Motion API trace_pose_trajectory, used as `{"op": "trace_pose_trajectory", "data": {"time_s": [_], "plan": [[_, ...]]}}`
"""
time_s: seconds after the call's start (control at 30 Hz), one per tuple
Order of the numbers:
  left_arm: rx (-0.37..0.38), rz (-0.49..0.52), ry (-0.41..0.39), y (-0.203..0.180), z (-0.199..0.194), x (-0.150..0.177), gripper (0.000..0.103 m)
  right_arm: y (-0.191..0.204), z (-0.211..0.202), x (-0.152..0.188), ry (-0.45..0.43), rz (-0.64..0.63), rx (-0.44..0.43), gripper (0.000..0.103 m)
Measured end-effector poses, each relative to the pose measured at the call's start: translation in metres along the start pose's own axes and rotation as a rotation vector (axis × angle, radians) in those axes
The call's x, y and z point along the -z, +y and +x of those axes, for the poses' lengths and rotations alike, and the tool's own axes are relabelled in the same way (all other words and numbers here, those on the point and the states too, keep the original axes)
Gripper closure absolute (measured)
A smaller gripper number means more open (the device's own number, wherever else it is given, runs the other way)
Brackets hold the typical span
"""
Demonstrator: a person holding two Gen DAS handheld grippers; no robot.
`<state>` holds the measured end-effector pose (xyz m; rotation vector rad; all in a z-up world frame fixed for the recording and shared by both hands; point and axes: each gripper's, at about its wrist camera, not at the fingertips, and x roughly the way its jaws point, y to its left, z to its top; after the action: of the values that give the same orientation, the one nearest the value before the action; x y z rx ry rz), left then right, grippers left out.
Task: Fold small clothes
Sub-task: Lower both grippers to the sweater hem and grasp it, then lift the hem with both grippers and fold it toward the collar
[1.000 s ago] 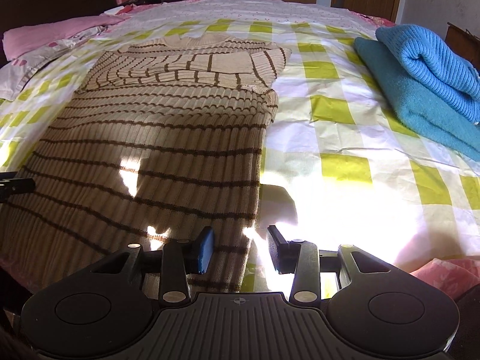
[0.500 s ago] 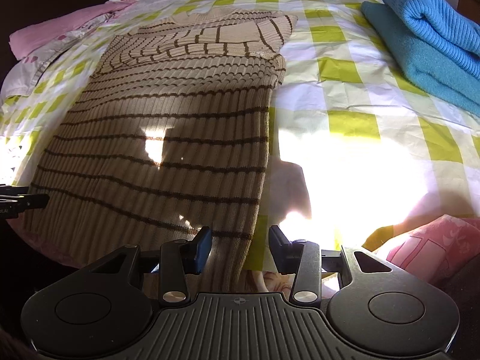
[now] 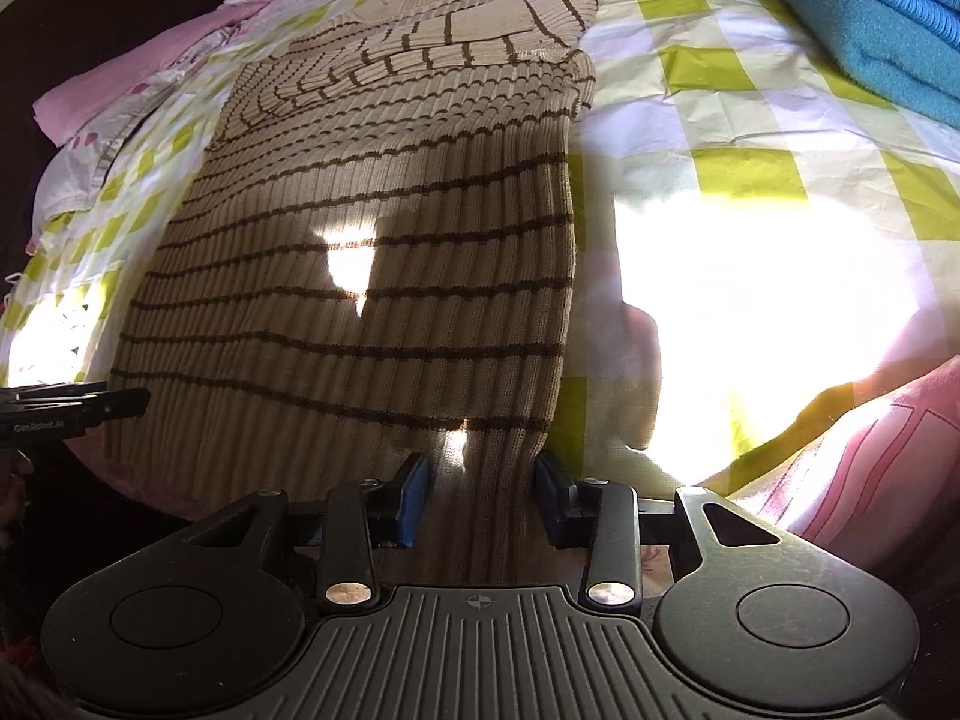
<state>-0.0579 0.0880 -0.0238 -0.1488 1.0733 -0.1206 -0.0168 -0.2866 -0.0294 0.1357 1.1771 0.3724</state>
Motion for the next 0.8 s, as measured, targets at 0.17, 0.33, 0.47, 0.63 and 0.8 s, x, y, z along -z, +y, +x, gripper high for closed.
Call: {"op": "trace_pose_trajectory", "data": {"time_s": [0.17, 0.33, 0.47, 0.63, 0.8], "plan": [[0.038, -0.029, -0.030, 0.003, -0.006, -0.003, 0.086, -0.008, -0.004, -0.002, -0.022, 0.055, -0.060, 0.092], [0.082, -0.057, -0.081, 0.004, -0.015, -0.008, 0.089, -0.015, -0.015, -0.003, -0.095, 0.117, -0.145, 0.093], [0.142, -0.113, -0.128, 0.011, -0.021, -0.014, 0.090, -0.021, -0.028, -0.010, -0.189, 0.180, -0.247, 0.093], [0.240, -0.203, -0.210, 0.017, -0.028, -0.032, 0.090, -0.023, -0.044, -0.031, -0.301, 0.238, -0.350, 0.094], [0.297, -0.237, -0.308, 0.020, -0.039, -0.060, 0.090, -0.027, -0.053, -0.056, -0.380, 0.285, -0.428, 0.094]]}}
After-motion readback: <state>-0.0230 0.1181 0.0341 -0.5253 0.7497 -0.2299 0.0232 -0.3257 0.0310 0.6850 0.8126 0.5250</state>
